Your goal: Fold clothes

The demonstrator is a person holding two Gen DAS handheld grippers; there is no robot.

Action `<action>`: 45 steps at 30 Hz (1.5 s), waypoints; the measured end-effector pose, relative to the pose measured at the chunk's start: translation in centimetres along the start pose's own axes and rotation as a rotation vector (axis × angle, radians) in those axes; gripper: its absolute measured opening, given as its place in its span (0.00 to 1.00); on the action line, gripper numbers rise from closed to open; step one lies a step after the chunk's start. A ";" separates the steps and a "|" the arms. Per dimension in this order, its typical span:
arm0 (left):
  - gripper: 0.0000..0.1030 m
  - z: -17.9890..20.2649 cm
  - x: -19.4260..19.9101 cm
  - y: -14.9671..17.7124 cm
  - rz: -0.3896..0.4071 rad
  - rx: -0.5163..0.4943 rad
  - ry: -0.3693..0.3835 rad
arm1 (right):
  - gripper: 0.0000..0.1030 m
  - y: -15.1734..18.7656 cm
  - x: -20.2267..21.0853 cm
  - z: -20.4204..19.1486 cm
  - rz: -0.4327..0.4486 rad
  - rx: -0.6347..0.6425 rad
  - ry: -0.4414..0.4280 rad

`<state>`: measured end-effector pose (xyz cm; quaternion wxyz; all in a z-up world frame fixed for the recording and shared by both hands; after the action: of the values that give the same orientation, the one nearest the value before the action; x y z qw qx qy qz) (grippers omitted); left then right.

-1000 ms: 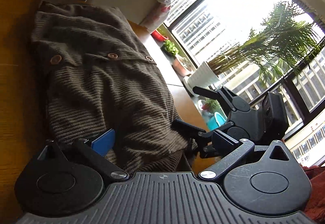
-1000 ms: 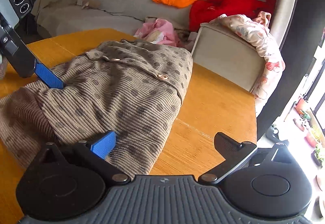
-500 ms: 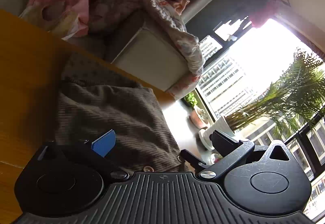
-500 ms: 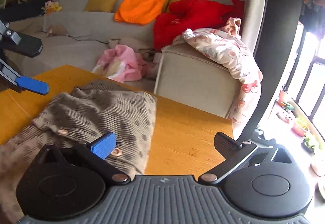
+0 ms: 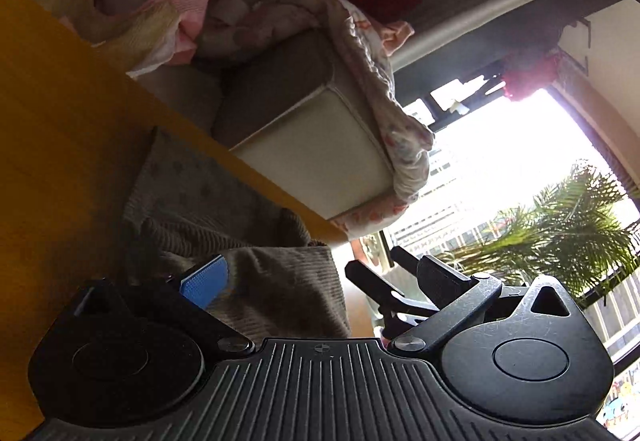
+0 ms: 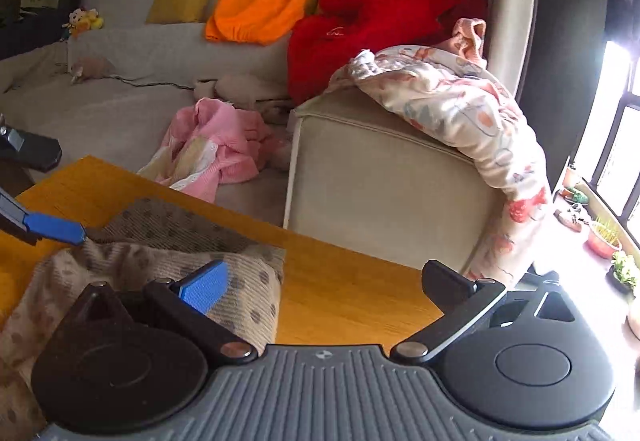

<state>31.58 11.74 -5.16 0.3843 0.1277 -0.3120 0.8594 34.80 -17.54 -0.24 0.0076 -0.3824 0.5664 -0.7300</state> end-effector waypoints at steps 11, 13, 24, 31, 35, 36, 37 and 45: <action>1.00 -0.6 -2.3 -1.3 -0.006 -0.040 -0.090 | 1.00 3.8 -5.0 2.6 -0.132 0.055 0.170; 1.00 0.4 -1.0 -1.1 0.017 -0.087 -0.104 | 1.00 4.1 -4.0 2.8 -0.126 0.059 0.177; 1.00 7.3 10.2 9.9 0.220 -0.652 -0.383 | 1.00 7.2 11.4 -0.4 -0.010 -0.001 -0.161; 1.00 9.0 13.9 17.1 0.149 -0.884 -0.477 | 1.00 11.5 18.3 -9.8 -0.145 0.251 -0.493; 1.00 9.6 15.6 19.9 0.109 -0.958 -0.468 | 1.00 13.8 19.0 -13.9 -0.182 0.350 -0.555; 1.00 9.8 15.9 20.4 0.102 -0.977 -0.465 | 1.00 14.2 18.7 -14.5 -0.194 0.350 -0.566; 1.00 9.9 16.1 21.0 0.092 -0.997 -0.461 | 1.00 14.5 18.4 -14.9 -0.209 0.350 -0.573; 1.00 10.1 15.4 24.1 -0.007 -1.103 -0.432 | 0.98 15.5 16.5 -16.4 -0.220 0.410 -0.490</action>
<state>3.15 2.00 -0.83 0.3244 0.0822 -0.7835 0.5235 7.27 -16.97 -5.19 0.1411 -0.5958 0.3445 -0.7116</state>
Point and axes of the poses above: each gripper's, at about its wrist camera, not at the fingertips, and x roughly against the way its jaws point, z to its right, y to its underside, the point moved 1 cm from there along -x, roughly the way its jaws point, and after that the axes turned 10 degrees about -y, right-handed, at the moved point
